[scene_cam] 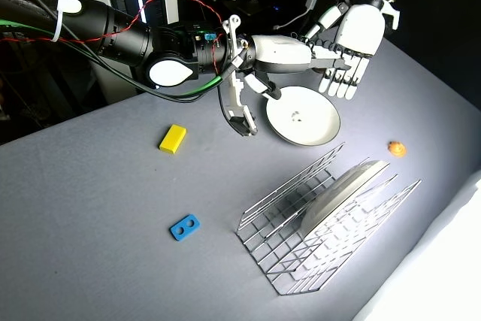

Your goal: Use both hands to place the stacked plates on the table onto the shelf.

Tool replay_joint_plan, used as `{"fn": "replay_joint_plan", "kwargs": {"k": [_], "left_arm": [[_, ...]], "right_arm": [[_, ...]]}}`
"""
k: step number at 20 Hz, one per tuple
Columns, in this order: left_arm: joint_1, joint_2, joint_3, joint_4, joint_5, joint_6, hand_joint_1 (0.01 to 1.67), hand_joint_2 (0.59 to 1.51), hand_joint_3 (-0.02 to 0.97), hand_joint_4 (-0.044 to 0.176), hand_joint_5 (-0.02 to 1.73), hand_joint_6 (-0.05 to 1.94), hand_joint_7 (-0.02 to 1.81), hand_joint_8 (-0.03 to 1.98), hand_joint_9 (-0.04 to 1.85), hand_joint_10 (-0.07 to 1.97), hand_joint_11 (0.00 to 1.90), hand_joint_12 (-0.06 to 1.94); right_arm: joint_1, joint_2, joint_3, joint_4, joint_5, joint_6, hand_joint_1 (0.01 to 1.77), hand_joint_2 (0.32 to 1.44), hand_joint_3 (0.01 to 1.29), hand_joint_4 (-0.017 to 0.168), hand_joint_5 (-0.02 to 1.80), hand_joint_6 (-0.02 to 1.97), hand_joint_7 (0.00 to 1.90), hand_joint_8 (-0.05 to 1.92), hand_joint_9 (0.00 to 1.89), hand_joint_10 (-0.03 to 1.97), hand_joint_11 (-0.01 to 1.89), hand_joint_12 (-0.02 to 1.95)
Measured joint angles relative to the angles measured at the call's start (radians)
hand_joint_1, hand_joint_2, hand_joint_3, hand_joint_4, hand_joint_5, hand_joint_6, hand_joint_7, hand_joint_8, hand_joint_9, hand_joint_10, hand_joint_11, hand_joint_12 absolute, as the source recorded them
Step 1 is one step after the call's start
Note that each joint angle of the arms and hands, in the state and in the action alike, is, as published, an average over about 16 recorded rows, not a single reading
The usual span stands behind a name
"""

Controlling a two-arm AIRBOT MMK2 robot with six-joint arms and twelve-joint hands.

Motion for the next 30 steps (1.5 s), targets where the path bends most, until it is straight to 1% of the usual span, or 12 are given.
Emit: {"fn": "replay_joint_plan", "kwargs": {"k": [2,4,6,10,14,19,23,26,30], "left_arm": [[0.012,-0.013,-0.013,-0.025,0.047,0.0,0.02,1.158,0.021,0.001,0.02,0.02,0.01,-0.01,0.02,-0.07,0.02,0.01],[0.022,-0.028,-0.022,-0.052,0.092,0.0,0.02,1.159,0.021,0.001,0.02,0.02,0.01,-0.01,0.01,-0.07,0.02,0.01],[0.033,-0.042,-0.028,-0.079,0.134,-0.004,0.02,1.159,0.021,0.001,0.02,0.02,0.01,-0.01,0.01,-0.07,0.02,0.01],[0.064,-0.064,-0.035,-0.134,0.203,-0.024,0.02,1.157,0.021,0.0,0.02,0.02,0.0,-0.01,0.01,-0.07,0.02,0.01],[0.103,-0.076,-0.039,-0.198,0.251,-0.045,0.02,1.157,0.021,-0.002,0.02,0.02,-0.01,-0.02,0.01,-0.07,0.02,0.01],[0.147,-0.079,-0.043,-0.26,0.272,-0.071,0.02,1.158,0.021,-0.004,0.02,0.02,-0.01,-0.02,0.02,-0.07,0.02,0.01],[0.17,-0.077,-0.045,-0.294,0.278,-0.083,0.02,1.157,0.021,-0.005,0.02,0.02,-0.01,-0.02,0.02,-0.07,0.02,0.01],[0.178,-0.075,-0.047,-0.312,0.279,-0.083,0.02,1.158,0.021,-0.005,0.02,0.02,-0.01,-0.02,0.02,-0.07,0.02,0.01],[0.18,-0.074,-0.048,-0.317,0.279,-0.083,0.02,1.156,0.021,-0.005,0.02,0.02,-0.01,-0.02,0.02,-0.07,0.02,0.01]], "right_arm": [[-0.002,0.001,-0.001,-0.001,-0.001,0.0,1.1,0.95,0.01,0.003,0.14,0.04,0.11,0.01,0.09,0.0,0.03,0.22],[-0.004,0.003,-0.002,-0.001,-0.001,-0.001,1.14,0.92,0.01,0.003,0.12,0.03,0.06,0.01,0.04,0.0,0.02,0.1],[-0.005,0.006,-0.003,-0.003,-0.002,-0.001,1.18,0.9,0.01,0.003,0.11,0.03,0.04,0.01,0.02,0.0,0.02,0.04],[-0.009,0.012,-0.004,-0.005,-0.003,-0.001,1.18,0.88,0.01,0.003,0.11,0.03,0.04,0.01,0.02,0.0,0.02,0.02],[-0.01,0.017,-0.005,-0.009,-0.005,-0.001,1.17,0.89,0.01,0.003,0.12,0.03,0.04,0.01,0.02,0.0,0.02,0.03],[-0.009,0.022,-0.005,-0.013,-0.007,-0.007,1.16,0.89,0.01,0.003,0.11,0.03,0.04,0.01,0.02,0.0,0.02,0.07],[-0.007,0.009,0.007,-0.015,-0.016,-0.019,1.16,0.89,0.01,0.003,0.1,0.03,0.03,0.01,0.02,0.0,0.02,0.07],[-0.006,-0.015,0.032,-0.015,-0.031,-0.029,1.15,0.89,0.01,0.003,0.09,0.03,0.03,0.01,0.02,0.0,0.02,0.07],[-0.001,-0.066,0.083,-0.015,-0.057,-0.043,1.14,0.89,0.01,0.003,0.08,0.03,0.02,0.01,0.01,0.0,0.02,0.06]]}}
